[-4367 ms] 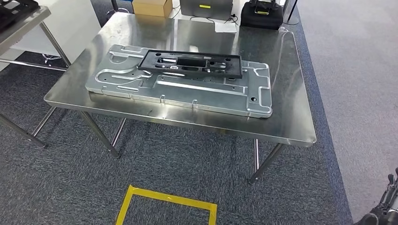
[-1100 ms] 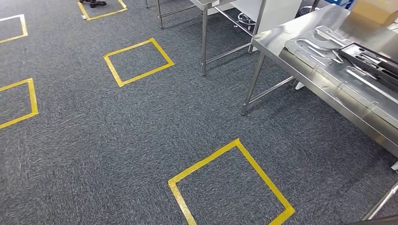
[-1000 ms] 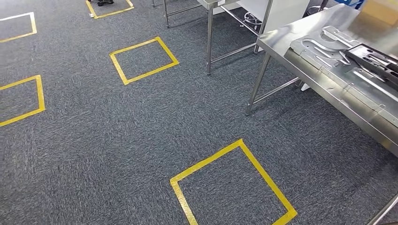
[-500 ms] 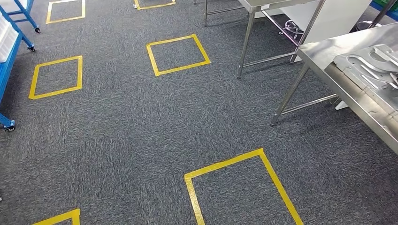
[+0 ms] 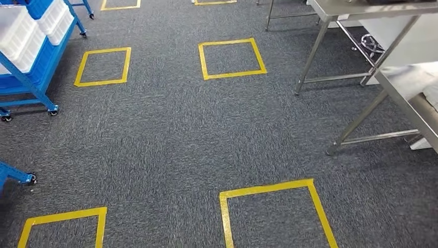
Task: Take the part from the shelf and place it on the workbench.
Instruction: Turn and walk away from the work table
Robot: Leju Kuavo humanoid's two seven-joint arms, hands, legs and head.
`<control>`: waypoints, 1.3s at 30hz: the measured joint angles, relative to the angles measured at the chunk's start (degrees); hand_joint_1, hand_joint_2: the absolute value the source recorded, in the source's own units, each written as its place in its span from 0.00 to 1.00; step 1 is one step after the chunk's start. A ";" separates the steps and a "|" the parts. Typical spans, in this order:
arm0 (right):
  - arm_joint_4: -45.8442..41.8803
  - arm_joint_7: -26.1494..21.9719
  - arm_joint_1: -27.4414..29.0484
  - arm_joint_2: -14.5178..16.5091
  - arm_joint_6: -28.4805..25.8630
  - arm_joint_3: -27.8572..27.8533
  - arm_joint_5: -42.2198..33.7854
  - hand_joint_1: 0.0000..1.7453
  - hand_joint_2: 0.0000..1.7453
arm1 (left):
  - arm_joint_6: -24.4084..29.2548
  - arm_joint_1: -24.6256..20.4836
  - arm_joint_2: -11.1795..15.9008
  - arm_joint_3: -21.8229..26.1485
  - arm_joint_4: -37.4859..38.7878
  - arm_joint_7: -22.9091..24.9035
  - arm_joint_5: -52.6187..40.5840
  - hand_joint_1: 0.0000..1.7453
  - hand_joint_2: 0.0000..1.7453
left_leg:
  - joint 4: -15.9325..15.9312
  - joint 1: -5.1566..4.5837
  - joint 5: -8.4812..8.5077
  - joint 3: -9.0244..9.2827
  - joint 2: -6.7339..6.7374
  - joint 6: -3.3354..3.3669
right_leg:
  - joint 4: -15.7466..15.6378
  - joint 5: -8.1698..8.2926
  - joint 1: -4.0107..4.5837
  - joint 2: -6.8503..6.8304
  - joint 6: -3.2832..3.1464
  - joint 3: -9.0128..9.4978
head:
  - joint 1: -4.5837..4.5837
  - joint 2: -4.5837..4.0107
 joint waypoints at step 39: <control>0.00 0.45 -0.27 -0.34 -0.07 -0.98 1.45 0.00 0.00 | -0.27 0.02 -0.25 0.04 0.00 0.00 -0.75 0.00 0.00 | 15.83 -0.13 -7.81 -7.35 7.17 -1.82 | -1.88 1.47 1.04 -8.19 -2.56 0.24 | 0.86 0.00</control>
